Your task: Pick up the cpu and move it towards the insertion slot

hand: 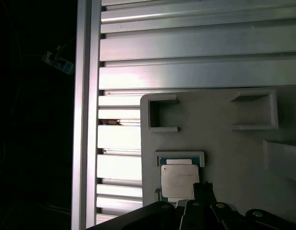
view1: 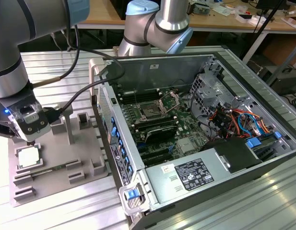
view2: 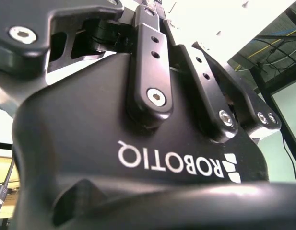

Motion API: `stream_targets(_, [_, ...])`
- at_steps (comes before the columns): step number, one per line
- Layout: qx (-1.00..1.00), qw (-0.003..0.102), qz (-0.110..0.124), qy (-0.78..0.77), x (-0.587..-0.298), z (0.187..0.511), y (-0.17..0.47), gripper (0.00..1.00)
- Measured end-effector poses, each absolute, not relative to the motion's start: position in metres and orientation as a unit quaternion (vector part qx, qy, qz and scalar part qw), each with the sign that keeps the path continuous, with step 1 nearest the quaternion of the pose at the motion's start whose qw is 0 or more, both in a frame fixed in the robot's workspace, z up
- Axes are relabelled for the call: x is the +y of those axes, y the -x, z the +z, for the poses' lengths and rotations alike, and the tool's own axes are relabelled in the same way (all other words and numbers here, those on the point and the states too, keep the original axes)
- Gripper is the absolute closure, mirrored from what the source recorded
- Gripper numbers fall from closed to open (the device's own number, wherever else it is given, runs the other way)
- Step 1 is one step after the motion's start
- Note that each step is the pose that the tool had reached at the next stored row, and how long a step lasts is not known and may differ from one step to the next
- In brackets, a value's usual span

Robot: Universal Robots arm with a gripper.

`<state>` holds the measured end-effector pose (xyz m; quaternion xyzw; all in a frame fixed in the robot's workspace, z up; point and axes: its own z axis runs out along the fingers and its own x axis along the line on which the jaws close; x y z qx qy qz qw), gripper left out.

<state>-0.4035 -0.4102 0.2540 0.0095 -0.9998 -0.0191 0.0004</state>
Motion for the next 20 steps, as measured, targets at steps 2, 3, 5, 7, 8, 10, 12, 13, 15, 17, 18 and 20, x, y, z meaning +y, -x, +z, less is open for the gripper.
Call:
stream_targets(2, [-1.0,0.0,-0.019,-0.01,-0.4102,0.2532,0.4035,0.89])
stream_targets(3, [-1.0,0.0,-0.019,-0.01,-0.4102,0.253,0.4035,0.89])
stream_targets(5, [-1.0,0.0,-0.019,-0.01,-0.4102,0.2525,0.4035,0.89])
stream_targets(7, [-1.0,0.0,-0.019,-0.01,-0.4102,0.2521,0.4035,0.89])
stream_targets(8, [-1.0,0.0,-0.019,-0.01,-0.4102,0.2518,0.4035,0.89])
stream_targets(10, [-1.0,0.0,-0.019,-0.01,-0.4103,0.2514,0.4035,0.89])
stream_targets(12, [-1.0,0.0,-0.019,-0.01,-0.4102,0.2509,0.4035,0.89])
stream_targets(13, [-1.0,0.0,-0.019,-0.01,-0.4103,0.2507,0.4035,0.89])
stream_targets(15, [-1.0,0.0,-0.019,-0.01,-0.4102,0.2501,0.4035,0.89])
stream_targets(17, [-1.0,0.0,-0.019,-0.01,-0.4102,0.2495,0.4035,0.89])
stream_targets(18, [-1.0,0.0,-0.019,-0.01,-0.4102,0.2493,0.4035,0.89])
stream_targets(20, [-1.0,0.0,-0.019,-0.01,-0.4102,0.2489,0.4035,0.89])
